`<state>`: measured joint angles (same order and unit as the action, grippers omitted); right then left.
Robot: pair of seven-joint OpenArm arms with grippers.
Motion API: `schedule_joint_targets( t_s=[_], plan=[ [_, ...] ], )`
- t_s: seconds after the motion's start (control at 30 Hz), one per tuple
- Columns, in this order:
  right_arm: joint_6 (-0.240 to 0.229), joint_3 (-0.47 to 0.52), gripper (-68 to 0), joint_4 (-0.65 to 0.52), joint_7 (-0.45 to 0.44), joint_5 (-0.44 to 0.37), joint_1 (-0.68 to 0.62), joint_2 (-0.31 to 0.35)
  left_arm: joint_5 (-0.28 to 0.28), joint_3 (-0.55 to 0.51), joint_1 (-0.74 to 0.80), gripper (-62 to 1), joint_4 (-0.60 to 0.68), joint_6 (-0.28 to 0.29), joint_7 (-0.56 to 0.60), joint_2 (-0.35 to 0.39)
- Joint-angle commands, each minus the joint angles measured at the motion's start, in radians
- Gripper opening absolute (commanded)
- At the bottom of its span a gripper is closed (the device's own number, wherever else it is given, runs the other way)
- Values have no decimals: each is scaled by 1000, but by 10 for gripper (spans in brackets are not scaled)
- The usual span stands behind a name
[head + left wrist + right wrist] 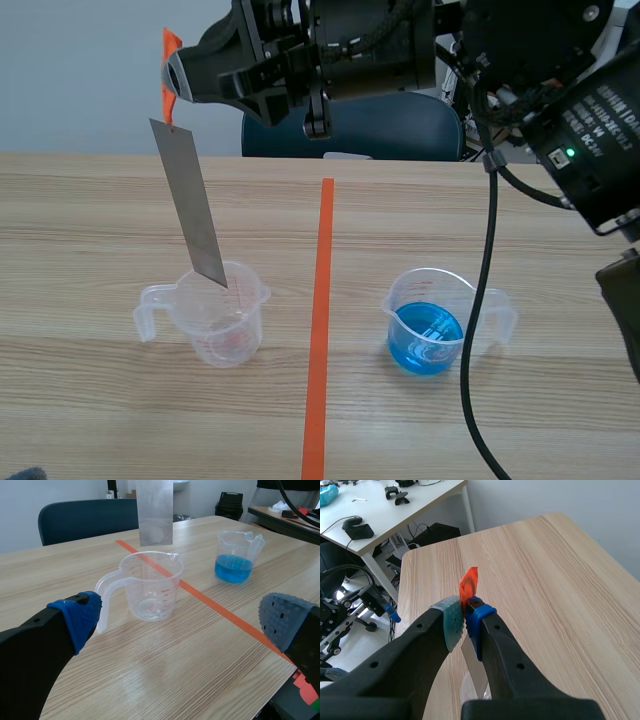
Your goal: Do the redox reaction experiment. move the plate over the left beaker
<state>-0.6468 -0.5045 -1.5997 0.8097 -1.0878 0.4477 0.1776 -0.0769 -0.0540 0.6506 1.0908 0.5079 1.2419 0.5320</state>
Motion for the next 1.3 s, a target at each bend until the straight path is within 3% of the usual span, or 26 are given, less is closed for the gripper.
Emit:
schedule_joint_targets(
  t_s=[0.0, 1.27],
  plan=[
    [0, 6, -673, -15, -14, -11, 12, -3, 14, -5, 3, 14, 14, -2, 13, -3],
    [0, 6, -673, -15, -14, -11, 12, -3, 14, -5, 3, 14, 14, -17, 18, -2]
  ],
)
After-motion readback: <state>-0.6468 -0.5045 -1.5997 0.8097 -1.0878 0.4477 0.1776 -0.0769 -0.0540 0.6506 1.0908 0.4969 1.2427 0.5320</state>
